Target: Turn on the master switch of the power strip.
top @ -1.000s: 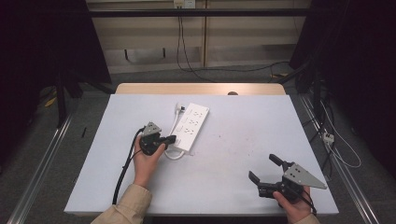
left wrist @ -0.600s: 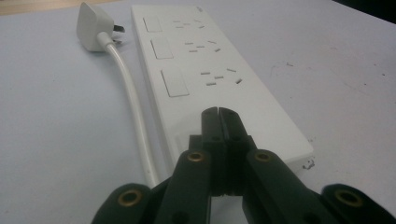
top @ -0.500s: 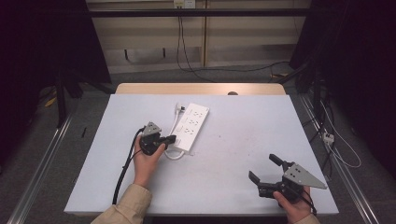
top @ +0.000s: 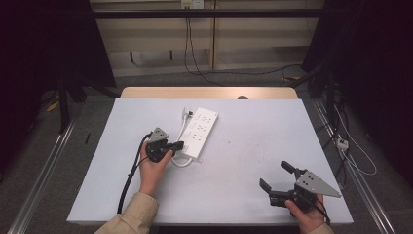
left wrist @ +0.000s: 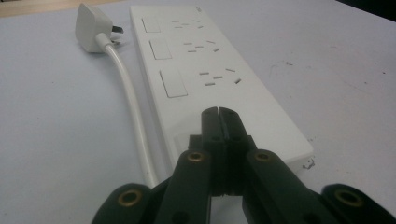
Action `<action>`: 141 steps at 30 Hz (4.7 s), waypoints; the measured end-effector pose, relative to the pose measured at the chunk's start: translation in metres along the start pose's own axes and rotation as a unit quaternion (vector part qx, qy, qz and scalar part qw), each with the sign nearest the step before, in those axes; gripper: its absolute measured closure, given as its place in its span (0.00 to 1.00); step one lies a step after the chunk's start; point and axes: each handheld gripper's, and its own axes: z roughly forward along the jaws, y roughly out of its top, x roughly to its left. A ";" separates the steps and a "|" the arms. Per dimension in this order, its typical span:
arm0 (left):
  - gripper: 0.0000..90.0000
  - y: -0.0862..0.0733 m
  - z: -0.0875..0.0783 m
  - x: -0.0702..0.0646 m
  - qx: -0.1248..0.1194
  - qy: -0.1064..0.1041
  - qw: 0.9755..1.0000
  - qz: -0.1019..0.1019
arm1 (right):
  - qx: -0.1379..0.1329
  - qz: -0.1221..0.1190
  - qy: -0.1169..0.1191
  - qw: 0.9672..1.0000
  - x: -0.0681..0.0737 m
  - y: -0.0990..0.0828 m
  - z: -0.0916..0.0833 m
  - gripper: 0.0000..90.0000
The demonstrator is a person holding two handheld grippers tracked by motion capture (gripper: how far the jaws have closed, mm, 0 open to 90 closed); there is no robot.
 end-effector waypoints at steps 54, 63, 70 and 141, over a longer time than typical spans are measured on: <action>1.00 0.000 0.002 -0.004 0.006 0.011 1.000 0.014 | -0.001 0.001 0.001 1.000 0.000 0.000 0.000 0.04; 1.00 0.000 0.001 -0.004 0.009 0.014 1.000 0.019 | -0.001 0.001 0.001 1.000 0.000 0.000 0.000 0.04; 1.00 0.000 0.002 -0.007 0.011 0.021 0.999 0.026 | -0.001 0.001 0.001 1.000 0.001 0.000 -0.001 0.04; 0.21 0.006 -0.043 -0.014 -0.029 -0.026 0.999 -0.008 | -0.002 0.001 0.005 1.000 0.001 0.000 0.001 0.04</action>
